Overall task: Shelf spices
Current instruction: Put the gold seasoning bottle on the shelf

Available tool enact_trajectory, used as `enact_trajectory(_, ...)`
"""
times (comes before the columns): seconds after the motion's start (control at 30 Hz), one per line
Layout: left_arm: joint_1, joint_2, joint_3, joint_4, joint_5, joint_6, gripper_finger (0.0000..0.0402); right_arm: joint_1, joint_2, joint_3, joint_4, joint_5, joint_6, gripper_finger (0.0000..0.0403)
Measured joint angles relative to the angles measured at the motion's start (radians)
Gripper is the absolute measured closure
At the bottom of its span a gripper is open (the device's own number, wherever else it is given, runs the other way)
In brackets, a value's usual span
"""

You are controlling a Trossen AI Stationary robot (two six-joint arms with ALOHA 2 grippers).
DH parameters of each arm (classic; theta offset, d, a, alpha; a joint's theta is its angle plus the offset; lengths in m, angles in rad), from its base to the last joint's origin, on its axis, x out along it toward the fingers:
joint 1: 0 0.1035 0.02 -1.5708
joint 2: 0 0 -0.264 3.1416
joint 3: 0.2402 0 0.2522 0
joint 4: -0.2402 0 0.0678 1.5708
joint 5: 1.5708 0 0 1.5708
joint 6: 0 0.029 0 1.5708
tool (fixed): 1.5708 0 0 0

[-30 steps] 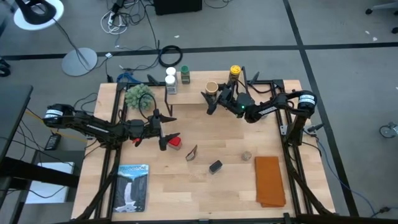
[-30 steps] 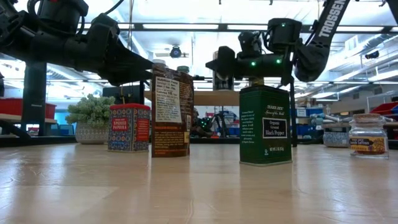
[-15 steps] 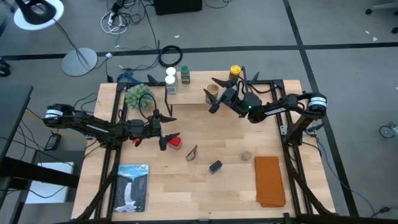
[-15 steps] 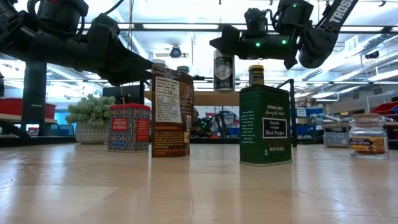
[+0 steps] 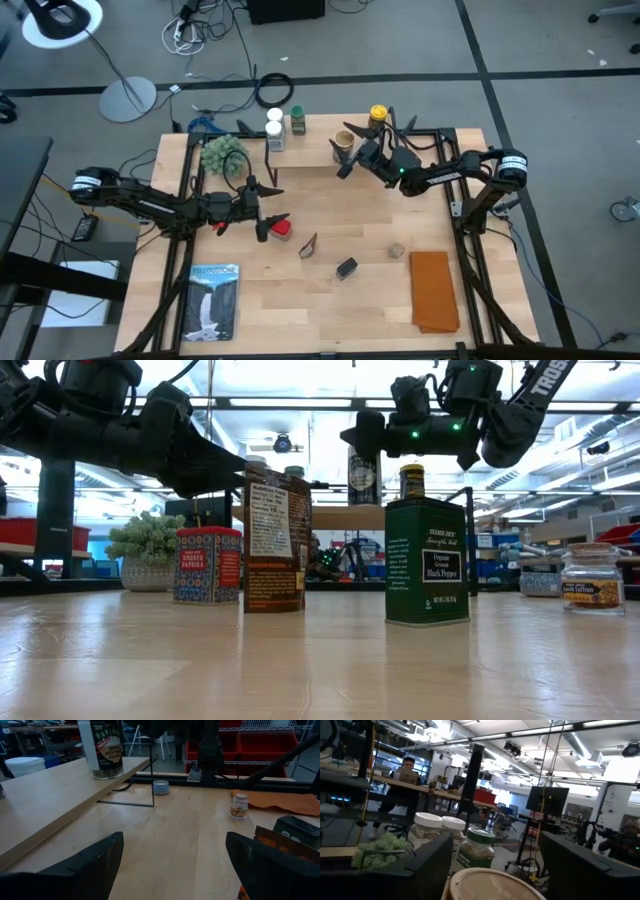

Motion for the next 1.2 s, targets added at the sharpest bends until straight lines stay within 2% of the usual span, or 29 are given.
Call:
enact_trajectory(0.3,0.000,0.000,0.000,0.000,0.000,0.000,0.0044,-0.010,-0.011,0.000,0.035,-0.021,-0.047,0.0111)
enact_trajectory(0.5,0.000,0.000,0.000,0.000,0.000,0.000,0.0044,0.035,-0.103,0.000,0.039,-0.053,-0.052,0.0111)
enact_trajectory(0.57,0.000,0.000,0.000,0.000,0.000,0.000,0.0044,0.069,-0.158,0.000,-0.005,-0.025,-0.063,0.0112)
enact_trajectory(0.63,0.000,0.000,0.000,-0.001,0.000,0.000,0.0044,0.121,-0.230,0.000,-0.112,0.067,-0.116,0.0121)
enact_trajectory(0.7,0.000,0.000,0.000,-0.002,0.000,0.000,0.0044,0.183,-0.304,0.000,-0.255,0.234,-0.167,0.0143)
enact_trajectory(0.77,0.000,0.000,0.000,-0.003,0.000,0.001,0.0044,0.246,-0.381,0.000,-0.416,0.397,-0.158,0.0182)
enact_trajectory(0.83,0.000,0.000,0.000,-0.004,0.000,0.010,0.0044,0.312,-0.455,0.000,-0.578,0.485,-0.086,0.0238)
enact_trajectory(0.97,0.000,0.000,0.000,-0.001,0.000,0.022,0.0044,0.413,-0.549,0.000,-0.885,0.490,0.150,0.0373)
enact_trajectory(1.0,0.000,0.000,0.000,-0.001,0.000,0.022,0.0044,0.428,-0.554,0.000,-0.945,0.488,0.205,0.0386)
enact_trajectory(1.07,0.000,0.000,0.000,-0.001,0.000,0.021,0.0044,0.440,-0.537,0.000,-1.026,0.474,0.323,0.0388)
enact_trajectory(1.2,0.000,0.000,0.000,0.001,0.000,0.021,0.0044,0.424,-0.431,0.000,-1.068,0.407,0.441,0.0400)
